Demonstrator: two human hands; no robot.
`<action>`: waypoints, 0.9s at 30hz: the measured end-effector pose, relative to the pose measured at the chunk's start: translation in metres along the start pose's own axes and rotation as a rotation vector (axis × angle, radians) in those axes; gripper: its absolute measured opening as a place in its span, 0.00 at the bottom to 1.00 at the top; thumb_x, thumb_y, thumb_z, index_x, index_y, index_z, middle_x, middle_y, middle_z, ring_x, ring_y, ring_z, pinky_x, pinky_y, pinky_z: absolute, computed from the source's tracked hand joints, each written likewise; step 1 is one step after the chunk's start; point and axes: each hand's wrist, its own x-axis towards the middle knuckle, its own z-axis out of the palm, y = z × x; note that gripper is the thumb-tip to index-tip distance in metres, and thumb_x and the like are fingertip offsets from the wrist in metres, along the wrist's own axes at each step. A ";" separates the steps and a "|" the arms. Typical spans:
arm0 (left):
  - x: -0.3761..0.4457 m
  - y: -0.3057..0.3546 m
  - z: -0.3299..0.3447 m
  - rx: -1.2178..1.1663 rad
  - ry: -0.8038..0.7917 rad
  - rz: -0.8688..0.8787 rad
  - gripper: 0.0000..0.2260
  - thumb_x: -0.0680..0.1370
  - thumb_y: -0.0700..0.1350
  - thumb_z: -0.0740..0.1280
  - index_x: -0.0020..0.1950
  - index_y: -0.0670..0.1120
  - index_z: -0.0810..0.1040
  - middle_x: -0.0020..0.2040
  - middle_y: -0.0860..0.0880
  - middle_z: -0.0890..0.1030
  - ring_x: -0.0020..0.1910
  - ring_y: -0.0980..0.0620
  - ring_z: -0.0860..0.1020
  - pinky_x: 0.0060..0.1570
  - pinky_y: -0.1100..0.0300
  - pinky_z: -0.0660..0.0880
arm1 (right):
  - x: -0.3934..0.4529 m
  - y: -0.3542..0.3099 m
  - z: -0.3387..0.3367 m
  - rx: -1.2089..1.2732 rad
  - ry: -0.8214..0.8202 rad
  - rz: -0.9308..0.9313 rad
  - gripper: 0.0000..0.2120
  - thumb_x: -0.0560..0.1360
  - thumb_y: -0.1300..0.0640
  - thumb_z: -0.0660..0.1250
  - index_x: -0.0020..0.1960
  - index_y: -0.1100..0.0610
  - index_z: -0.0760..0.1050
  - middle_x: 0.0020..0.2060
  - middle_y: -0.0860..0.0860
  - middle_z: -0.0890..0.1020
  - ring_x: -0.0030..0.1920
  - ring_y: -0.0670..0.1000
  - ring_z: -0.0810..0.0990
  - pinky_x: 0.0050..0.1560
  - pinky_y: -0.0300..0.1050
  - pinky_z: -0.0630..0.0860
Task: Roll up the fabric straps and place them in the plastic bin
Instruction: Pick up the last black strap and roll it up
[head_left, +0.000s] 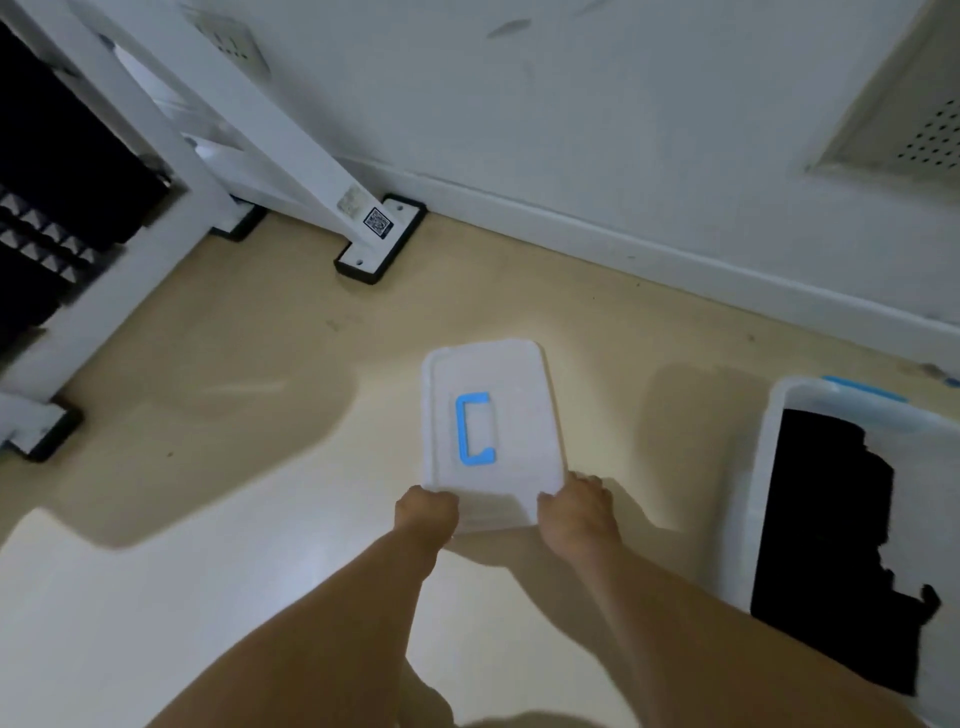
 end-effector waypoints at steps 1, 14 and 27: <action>0.005 0.000 0.001 -0.029 0.009 -0.032 0.19 0.82 0.44 0.64 0.70 0.35 0.72 0.65 0.39 0.76 0.55 0.41 0.76 0.51 0.54 0.73 | 0.002 -0.001 0.002 0.027 -0.004 0.016 0.24 0.80 0.49 0.61 0.71 0.60 0.71 0.69 0.59 0.72 0.70 0.59 0.69 0.68 0.50 0.70; -0.008 -0.003 0.000 -0.352 -0.128 -0.204 0.16 0.80 0.49 0.67 0.63 0.40 0.77 0.53 0.42 0.81 0.45 0.45 0.78 0.42 0.55 0.75 | -0.027 -0.018 -0.055 0.272 0.114 0.044 0.15 0.81 0.56 0.64 0.66 0.57 0.66 0.59 0.57 0.81 0.60 0.60 0.80 0.57 0.49 0.75; -0.171 0.068 0.102 0.040 -0.201 0.506 0.12 0.79 0.45 0.71 0.62 0.43 0.81 0.59 0.42 0.84 0.57 0.41 0.82 0.59 0.51 0.78 | -0.121 0.168 -0.177 0.165 0.703 0.083 0.15 0.82 0.53 0.61 0.65 0.58 0.75 0.59 0.57 0.78 0.60 0.61 0.74 0.62 0.54 0.70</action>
